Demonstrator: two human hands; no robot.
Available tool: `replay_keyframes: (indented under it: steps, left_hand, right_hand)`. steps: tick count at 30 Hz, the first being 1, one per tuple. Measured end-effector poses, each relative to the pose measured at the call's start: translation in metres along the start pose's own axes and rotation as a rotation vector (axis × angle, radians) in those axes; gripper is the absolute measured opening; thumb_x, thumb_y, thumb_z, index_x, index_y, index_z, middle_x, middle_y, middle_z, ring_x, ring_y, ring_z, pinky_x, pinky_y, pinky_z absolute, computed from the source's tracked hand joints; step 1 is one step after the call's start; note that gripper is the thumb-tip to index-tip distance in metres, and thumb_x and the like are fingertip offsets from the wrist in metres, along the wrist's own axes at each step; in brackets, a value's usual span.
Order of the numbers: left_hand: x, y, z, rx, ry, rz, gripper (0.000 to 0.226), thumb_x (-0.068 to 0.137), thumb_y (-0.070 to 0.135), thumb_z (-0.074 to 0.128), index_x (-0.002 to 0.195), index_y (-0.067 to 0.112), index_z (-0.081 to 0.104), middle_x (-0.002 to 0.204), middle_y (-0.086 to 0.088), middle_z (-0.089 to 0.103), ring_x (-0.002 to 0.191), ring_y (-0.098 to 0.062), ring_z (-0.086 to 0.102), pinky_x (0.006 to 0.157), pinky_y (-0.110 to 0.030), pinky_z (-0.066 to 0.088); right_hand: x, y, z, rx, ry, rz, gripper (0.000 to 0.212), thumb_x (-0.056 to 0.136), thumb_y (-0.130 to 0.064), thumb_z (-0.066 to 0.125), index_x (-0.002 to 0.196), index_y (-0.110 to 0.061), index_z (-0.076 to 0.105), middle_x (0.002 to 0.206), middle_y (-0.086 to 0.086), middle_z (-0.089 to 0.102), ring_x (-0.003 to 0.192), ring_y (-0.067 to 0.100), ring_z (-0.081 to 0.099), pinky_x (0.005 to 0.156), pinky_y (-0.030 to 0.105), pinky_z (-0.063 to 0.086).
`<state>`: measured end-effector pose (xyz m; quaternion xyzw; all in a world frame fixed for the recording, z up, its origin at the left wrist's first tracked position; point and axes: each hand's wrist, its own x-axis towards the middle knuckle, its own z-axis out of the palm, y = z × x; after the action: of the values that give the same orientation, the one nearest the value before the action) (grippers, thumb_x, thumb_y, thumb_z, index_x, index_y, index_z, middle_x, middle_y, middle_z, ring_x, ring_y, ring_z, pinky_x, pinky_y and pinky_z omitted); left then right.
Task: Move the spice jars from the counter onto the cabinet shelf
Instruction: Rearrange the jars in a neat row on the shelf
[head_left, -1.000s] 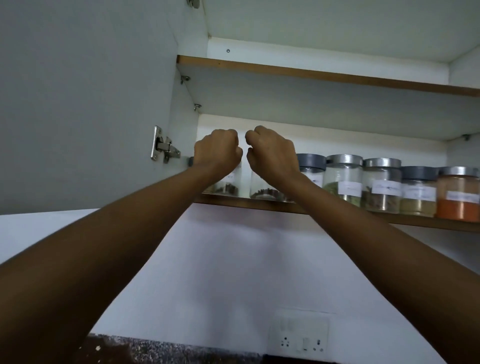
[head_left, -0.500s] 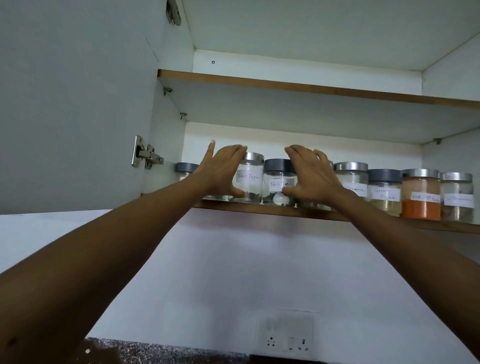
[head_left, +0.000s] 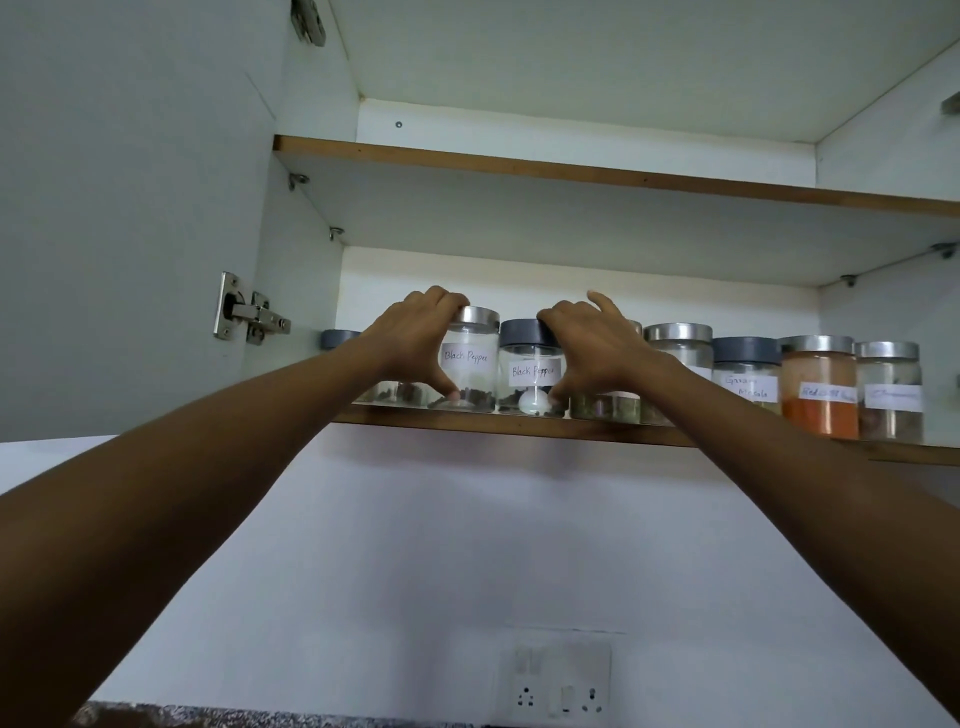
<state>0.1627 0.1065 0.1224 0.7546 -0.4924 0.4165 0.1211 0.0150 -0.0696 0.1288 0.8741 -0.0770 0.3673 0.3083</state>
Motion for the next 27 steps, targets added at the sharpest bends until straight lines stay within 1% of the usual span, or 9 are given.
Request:
replay_keyframes:
  steps: [1,3,4,6,13,18,20,23,27]
  left_hand:
    - [0.000,-0.001,0.000,-0.013,-0.004,0.000,0.105,0.049,0.044,0.089,0.134,0.014,0.035,0.128,-0.007,0.045,0.112,-0.025,0.043,0.090,-0.033,0.038]
    - [0.002,-0.006,0.003,-0.032,-0.006,-0.005,0.104,0.048,0.044,0.089,0.132,0.014,0.036,0.124,-0.006,0.048,0.109,-0.024,0.046,0.087,-0.032,0.039]
    - [0.004,-0.008,0.005,-0.029,-0.006,-0.002,0.103,0.047,0.046,0.089,0.130,0.014,0.037,0.122,-0.006,0.049,0.107,-0.023,0.047,0.084,-0.031,0.039]
    - [0.007,-0.012,0.009,-0.023,-0.014,0.000,0.102,0.046,0.047,0.089,0.128,0.013,0.038,0.119,-0.005,0.050,0.103,-0.023,0.049,0.081,-0.031,0.039]
    - [0.023,-0.033,0.032,0.062,-0.047,0.010,0.098,0.047,0.053,0.087,0.122,0.012,0.038,0.116,-0.007,0.049,0.095,-0.026,0.052,0.071,-0.030,0.038]
    - [0.038,-0.050,0.052,0.143,-0.048,0.034,0.100,0.046,0.058,0.085,0.120,0.009,0.039,0.115,-0.008,0.050,0.090,-0.028,0.055,0.076,-0.037,0.047]
    - [0.046,-0.056,0.061,0.164,-0.063,0.035,0.099,0.046,0.059,0.084,0.117,0.010,0.038,0.113,-0.008,0.050,0.087,-0.027,0.055,0.076,-0.040,0.050]
    - [0.057,-0.064,0.074,0.189,-0.092,0.041,0.094,0.047,0.058,0.085,0.114,0.010,0.037,0.110,-0.008,0.049,0.082,-0.025,0.055,0.072,-0.040,0.052]
    - [0.070,-0.076,0.091,0.211,-0.115,0.046,0.093,0.049,0.055,0.085,0.114,0.010,0.036,0.109,-0.008,0.048,0.080,-0.025,0.055,0.070,-0.041,0.053]
  right_hand:
    - [0.002,-0.001,-0.001,-0.018,0.004,-0.010,0.065,0.060,-0.046,0.079,0.108,-0.012,0.049,0.104,0.005,0.057,0.096,0.023,0.052,0.105,0.037,0.024]
    - [0.006,-0.005,-0.002,-0.072,0.004,-0.025,0.060,0.062,-0.042,0.079,0.102,-0.010,0.048,0.101,0.007,0.058,0.089,0.024,0.051,0.082,0.031,0.033]
    - [0.008,-0.007,0.000,-0.090,0.003,-0.026,0.060,0.062,-0.039,0.080,0.103,-0.009,0.047,0.101,0.009,0.058,0.090,0.025,0.051,0.073,0.029,0.033]
    - [0.012,-0.012,0.005,-0.120,-0.004,-0.014,0.062,0.063,-0.034,0.080,0.106,-0.008,0.046,0.105,0.010,0.057,0.094,0.027,0.051,0.066,0.030,0.032]
    - [0.044,-0.028,0.036,-0.217,-0.060,0.052,0.056,0.071,-0.024,0.076,0.113,-0.005,0.045,0.110,0.011,0.058,0.100,0.029,0.056,0.068,0.031,0.035]
    - [0.062,-0.029,0.063,-0.238,-0.039,0.072,0.042,0.079,-0.012,0.065,0.115,-0.003,0.045,0.110,0.013,0.058,0.098,0.030,0.058,0.067,0.031,0.034]
    - [0.070,-0.029,0.071,-0.239,-0.051,0.077,0.044,0.078,-0.011,0.065,0.116,-0.003,0.044,0.111,0.012,0.058,0.098,0.030,0.058,0.067,0.031,0.034]
    - [0.082,-0.031,0.083,-0.240,-0.077,0.083,0.051,0.077,-0.014,0.068,0.119,-0.003,0.042,0.113,0.012,0.057,0.099,0.029,0.058,0.069,0.030,0.033]
    - [0.099,-0.031,0.102,-0.285,-0.102,0.071,0.046,0.080,-0.014,0.066,0.118,-0.003,0.043,0.111,0.009,0.059,0.098,0.025,0.060,0.070,0.028,0.033]
